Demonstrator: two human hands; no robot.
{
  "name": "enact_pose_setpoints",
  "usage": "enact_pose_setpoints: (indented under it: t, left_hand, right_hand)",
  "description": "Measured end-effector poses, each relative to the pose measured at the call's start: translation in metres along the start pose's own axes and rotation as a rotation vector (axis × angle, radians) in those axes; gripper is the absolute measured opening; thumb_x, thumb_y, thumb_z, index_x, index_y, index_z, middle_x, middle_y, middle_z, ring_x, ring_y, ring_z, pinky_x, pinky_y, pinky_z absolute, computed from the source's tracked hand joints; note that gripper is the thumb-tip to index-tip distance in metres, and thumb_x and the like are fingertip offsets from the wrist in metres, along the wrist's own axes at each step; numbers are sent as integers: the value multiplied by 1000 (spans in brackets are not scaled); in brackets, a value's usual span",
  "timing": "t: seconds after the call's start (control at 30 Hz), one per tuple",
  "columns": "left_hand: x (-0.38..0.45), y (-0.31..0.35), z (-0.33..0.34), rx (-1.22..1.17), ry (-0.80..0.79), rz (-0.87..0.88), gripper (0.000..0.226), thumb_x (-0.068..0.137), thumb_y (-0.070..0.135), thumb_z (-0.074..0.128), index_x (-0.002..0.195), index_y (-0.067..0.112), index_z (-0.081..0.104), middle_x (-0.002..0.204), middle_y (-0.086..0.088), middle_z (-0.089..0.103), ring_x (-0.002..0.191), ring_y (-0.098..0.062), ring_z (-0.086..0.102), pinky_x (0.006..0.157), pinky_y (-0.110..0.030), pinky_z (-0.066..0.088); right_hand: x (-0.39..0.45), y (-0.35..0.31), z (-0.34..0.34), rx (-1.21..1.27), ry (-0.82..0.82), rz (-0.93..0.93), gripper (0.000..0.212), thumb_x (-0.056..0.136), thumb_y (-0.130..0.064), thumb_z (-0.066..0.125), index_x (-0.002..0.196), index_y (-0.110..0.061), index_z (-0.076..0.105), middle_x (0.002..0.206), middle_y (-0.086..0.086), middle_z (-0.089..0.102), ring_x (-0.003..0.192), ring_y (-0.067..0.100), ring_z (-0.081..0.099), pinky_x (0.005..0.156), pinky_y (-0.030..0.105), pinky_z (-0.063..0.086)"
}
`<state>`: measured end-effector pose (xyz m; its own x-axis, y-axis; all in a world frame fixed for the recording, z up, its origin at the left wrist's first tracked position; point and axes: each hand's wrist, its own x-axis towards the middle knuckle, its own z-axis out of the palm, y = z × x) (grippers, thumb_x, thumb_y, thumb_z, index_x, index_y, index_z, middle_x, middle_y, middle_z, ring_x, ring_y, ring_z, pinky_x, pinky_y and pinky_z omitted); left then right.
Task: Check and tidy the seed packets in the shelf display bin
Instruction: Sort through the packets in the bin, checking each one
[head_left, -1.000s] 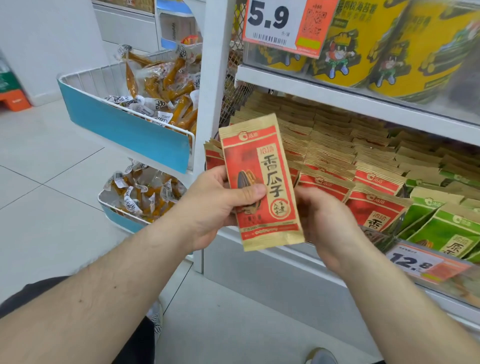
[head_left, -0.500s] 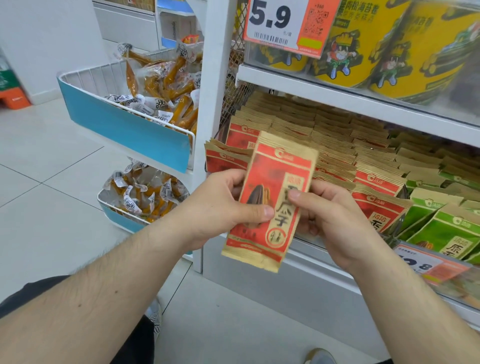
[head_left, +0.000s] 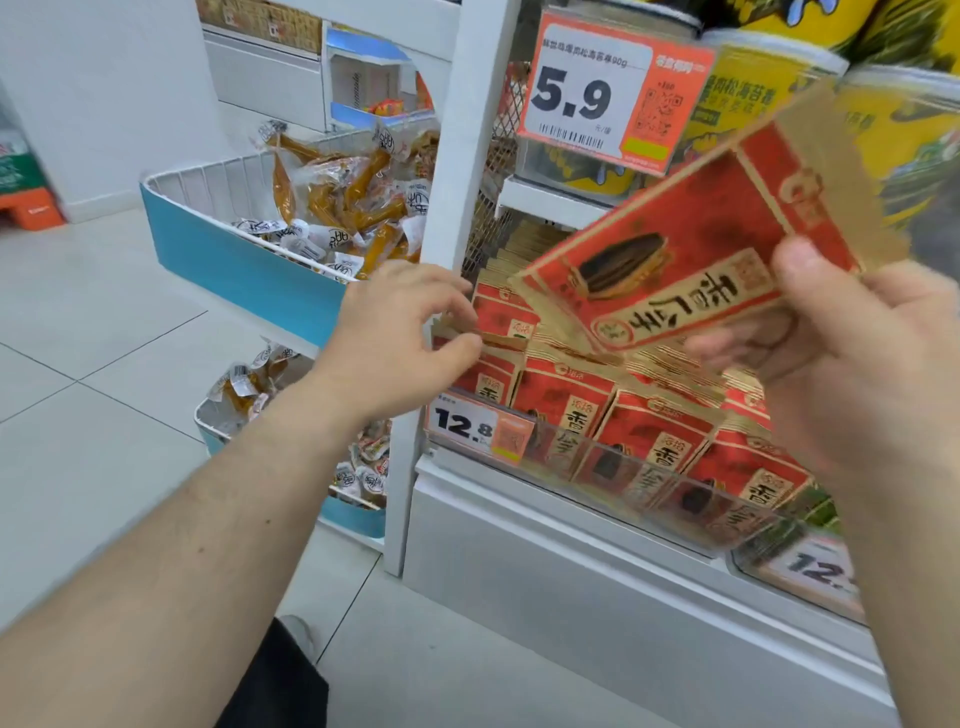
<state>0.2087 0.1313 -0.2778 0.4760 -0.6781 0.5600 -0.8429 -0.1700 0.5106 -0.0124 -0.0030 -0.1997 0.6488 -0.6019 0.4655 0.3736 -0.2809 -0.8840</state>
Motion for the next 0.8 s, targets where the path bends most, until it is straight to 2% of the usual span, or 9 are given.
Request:
enact_pose_setpoints:
  t: [0.07,0.13,0.3,0.43,0.5,0.63,0.7,0.8]
  left_hand:
    - [1,0,7,31,-45,14,41,70,55,48,86,27,73,104,20,61,116,-16,50,102,-45,31]
    - [2,2,12,57,-64,8,38,71,52,53,89,27,74,103,22,60,118,-14,45,96,-36,24]
    - [4,2,17,106,-118,17,42,71,50,51,100,29,73,102,26,54,108,-2,34,89,-30,16]
    - [5,-1,17,113,-133,24,45,74,49,49,104,28,74,112,22,60,112,-7,38,90,-31,18]
    - [5,-2,18,99,-141,20,44,75,48,49,105,27,74,110,23,60,114,-9,41,92,-33,22]
    - [6,-1,18,80,-124,29,30,83,42,55,99,27,76,99,28,56,108,-6,40,92,-34,21]
    - [6,0,18,67,-93,37,29,83,42,54,93,27,77,96,27,57,107,-7,41,91,-33,20]
    - [6,2,14,23,-20,53,28,81,36,51,85,25,77,91,26,59,106,-10,47,93,-33,22]
  right_hand:
    - [14,-2,11,-96,28,-23,26,84,-38,71,86,-13,66,73,13,73,57,25,70,53,30,55]
    - [27,2,22,-187,29,-30,12,90,-28,64,87,-16,66,74,12,74,59,25,71,54,31,57]
    - [48,20,45,-410,-42,-16,9,96,-18,60,89,-15,66,81,16,72,60,24,70,58,39,57]
    - [58,38,51,-572,-66,42,12,95,-25,60,92,-16,68,76,10,73,60,20,71,66,48,59]
    - [62,46,51,-655,-85,80,16,94,-32,60,91,-19,69,73,7,74,62,18,71,71,51,58]
    - [74,56,54,-788,-115,168,21,92,-39,62,86,-21,70,76,1,74,69,18,70,75,44,58]
    - [79,63,58,-920,-199,232,21,90,-41,64,91,-21,72,82,-1,72,77,18,68,75,36,56]
    - [87,74,62,-1019,-293,307,22,89,-40,66,103,-24,70,93,-4,71,86,16,65,78,32,53]
